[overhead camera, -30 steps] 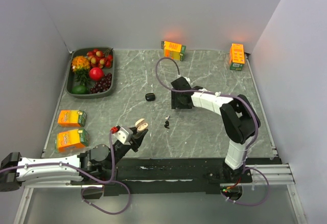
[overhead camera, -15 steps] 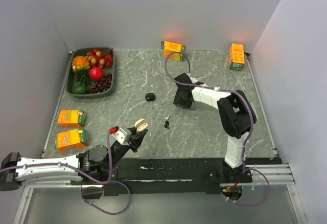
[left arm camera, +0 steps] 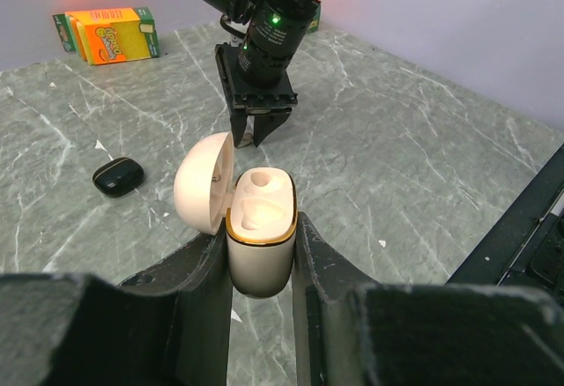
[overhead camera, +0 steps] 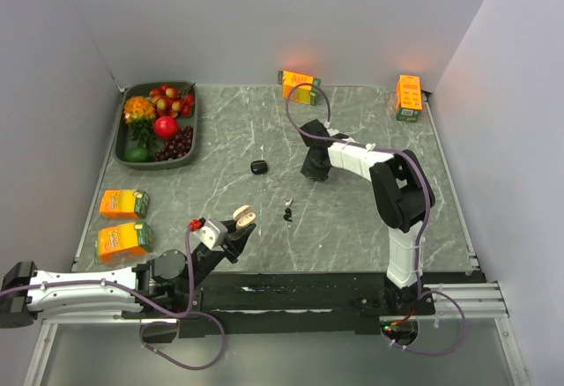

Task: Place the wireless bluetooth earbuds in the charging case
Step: Pick up the earbud from the center of the board.

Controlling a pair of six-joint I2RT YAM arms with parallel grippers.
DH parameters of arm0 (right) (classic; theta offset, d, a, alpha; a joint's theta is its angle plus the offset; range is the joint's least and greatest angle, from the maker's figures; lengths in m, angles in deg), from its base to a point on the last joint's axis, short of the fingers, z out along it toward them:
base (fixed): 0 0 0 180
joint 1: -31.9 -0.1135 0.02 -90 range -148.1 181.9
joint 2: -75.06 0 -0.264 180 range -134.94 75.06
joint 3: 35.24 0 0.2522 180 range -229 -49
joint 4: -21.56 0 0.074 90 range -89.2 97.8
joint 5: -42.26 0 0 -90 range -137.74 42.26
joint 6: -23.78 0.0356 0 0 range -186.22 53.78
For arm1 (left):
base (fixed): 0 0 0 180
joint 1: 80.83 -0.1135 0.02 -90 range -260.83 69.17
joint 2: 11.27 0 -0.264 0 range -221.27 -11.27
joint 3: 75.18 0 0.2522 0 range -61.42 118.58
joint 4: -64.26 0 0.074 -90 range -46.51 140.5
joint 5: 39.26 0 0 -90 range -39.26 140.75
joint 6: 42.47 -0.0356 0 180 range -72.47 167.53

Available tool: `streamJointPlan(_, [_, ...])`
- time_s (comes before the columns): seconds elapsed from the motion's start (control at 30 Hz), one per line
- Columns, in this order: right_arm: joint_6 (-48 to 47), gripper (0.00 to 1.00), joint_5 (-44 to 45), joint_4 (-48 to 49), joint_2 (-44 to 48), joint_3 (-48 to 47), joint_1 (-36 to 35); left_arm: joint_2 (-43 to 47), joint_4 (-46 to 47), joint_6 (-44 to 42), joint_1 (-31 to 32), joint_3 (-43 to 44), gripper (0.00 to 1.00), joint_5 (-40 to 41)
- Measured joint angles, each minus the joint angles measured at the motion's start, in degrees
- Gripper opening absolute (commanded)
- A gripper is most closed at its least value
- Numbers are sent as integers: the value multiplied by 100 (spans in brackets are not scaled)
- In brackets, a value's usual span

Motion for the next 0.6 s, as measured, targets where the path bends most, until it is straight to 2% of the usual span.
streamJointPlan(0.17, [-136,21,24,-92,-61,-83,46,-42,-2,-2,2,0,1,2])
streamJointPlan(0.33, [-437,4,98,-59,-48,-39,44,-52,0,0,4,0,1,2])
streamJointPlan(0.4, [-623,0,151,20,-15,17,15,-55,0,0,7,0,1,2])
streamJointPlan(0.6, [-1473,1,745,354,210,422,-380,-142,4,0,13,0,1,-7])
